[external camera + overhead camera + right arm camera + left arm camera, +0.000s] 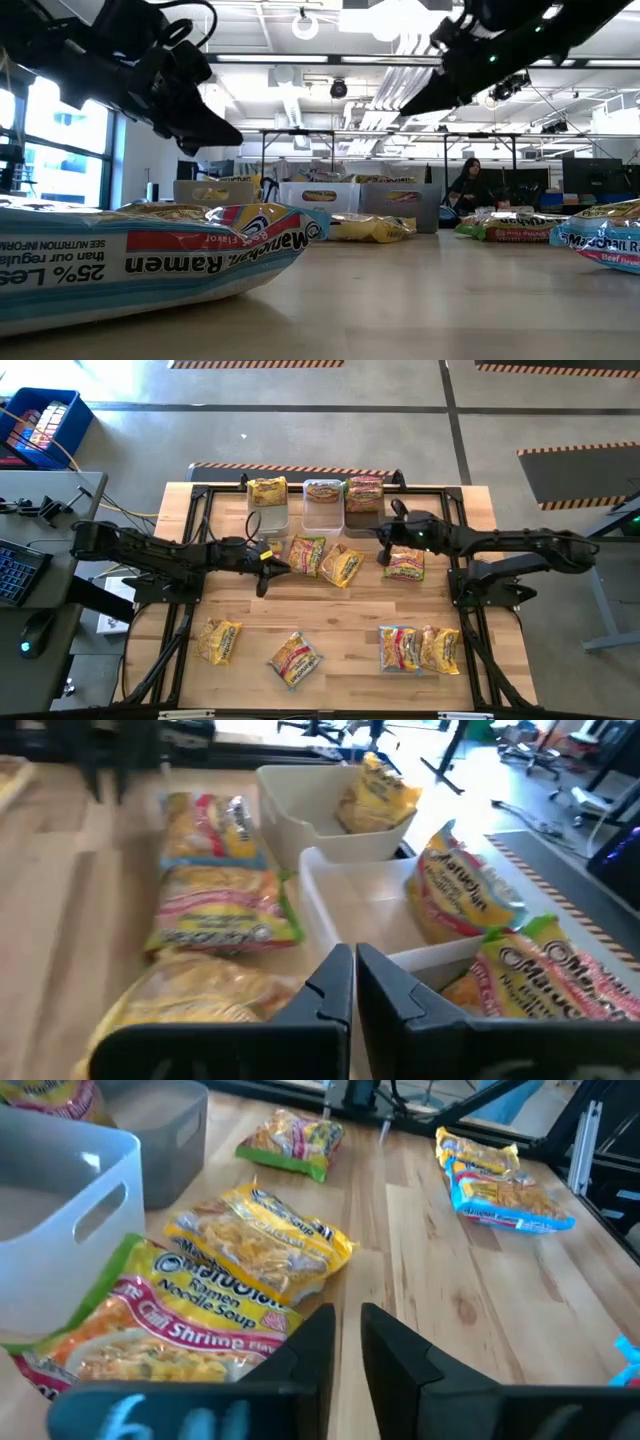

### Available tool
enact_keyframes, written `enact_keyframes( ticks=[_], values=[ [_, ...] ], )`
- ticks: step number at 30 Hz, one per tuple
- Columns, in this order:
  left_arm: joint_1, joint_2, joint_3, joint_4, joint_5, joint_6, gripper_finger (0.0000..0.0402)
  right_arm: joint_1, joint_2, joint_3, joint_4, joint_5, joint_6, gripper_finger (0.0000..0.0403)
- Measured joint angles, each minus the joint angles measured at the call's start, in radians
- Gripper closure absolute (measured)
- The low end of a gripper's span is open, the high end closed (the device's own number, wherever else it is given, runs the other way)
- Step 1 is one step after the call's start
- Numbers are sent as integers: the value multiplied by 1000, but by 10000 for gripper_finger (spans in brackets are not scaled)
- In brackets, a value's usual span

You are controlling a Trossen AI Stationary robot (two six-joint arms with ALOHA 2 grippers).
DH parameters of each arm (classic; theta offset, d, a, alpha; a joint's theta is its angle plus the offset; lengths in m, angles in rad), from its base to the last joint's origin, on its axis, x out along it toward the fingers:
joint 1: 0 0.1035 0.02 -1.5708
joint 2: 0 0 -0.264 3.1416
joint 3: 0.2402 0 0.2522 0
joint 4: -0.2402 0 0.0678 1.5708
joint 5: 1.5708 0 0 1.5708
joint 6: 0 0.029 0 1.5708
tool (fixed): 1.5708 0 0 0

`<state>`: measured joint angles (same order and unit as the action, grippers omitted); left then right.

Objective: Sort Maruchan noodles
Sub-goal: Put the bottom right blue noodle pack into the transparent white bin

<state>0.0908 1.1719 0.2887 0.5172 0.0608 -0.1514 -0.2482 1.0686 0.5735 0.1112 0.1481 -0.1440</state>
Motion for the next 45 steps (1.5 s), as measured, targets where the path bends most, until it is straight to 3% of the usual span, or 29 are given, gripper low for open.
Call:
enact_keyframes(
  ticks=[3,7,16,22,32,37,45],
  values=[
    [-10,23,10,1,-3,-22,340,37,-54,0,-47,3,39,402],
    [-37,74,32,3,-3,-38,330,82,-104,0,-197,-85,146,402],
    [-74,208,109,4,-2,-30,328,270,-107,1,-567,-275,624,383],
    [-96,273,166,5,12,-29,328,475,-84,1,-644,-366,910,376],
    [-126,333,219,6,16,7,328,716,114,1,-651,-362,1258,400],
    [-126,334,226,8,16,7,328,721,224,1,-553,-303,1234,402],
    [-126,334,226,36,16,4,328,648,311,1,-266,-141,925,401]
  ],
)
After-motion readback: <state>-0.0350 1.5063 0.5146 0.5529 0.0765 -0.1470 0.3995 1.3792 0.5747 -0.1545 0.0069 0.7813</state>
